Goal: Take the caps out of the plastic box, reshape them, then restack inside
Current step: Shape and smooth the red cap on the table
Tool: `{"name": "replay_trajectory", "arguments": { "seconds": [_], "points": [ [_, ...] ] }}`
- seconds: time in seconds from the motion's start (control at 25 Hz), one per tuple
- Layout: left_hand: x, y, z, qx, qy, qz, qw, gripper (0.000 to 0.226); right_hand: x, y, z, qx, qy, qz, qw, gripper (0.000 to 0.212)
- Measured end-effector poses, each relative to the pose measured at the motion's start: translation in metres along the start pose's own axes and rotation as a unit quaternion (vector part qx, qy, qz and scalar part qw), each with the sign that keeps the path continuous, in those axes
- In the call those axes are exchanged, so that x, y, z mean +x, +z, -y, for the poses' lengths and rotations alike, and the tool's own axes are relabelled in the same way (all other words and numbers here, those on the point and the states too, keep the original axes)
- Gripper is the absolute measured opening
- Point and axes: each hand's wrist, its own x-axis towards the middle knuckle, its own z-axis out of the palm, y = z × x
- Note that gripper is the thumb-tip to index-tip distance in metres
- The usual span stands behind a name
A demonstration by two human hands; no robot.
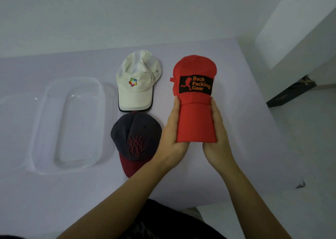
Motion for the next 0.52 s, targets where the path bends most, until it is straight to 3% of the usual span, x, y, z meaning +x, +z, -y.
{"name": "replay_trajectory", "arguments": {
  "seconds": [0.12, 0.28, 0.52],
  "points": [
    [-0.007, -0.011, 0.006, 0.009, 0.015, 0.002, 1.000, 0.082, -0.003, 0.002, -0.001, 0.010, -0.027, 0.012, 1.000, 0.069],
    [0.008, -0.044, 0.024, 0.161, 0.071, 0.013, 0.984, 0.092, 0.001, -0.014, -0.014, -0.072, -0.086, 0.050, 0.992, 0.069],
    [-0.010, -0.017, 0.013, -0.005, 0.013, -0.026, 1.000, 0.070, -0.011, 0.013, 0.002, 0.064, -0.037, 0.033, 0.997, 0.062]
  ]
}}
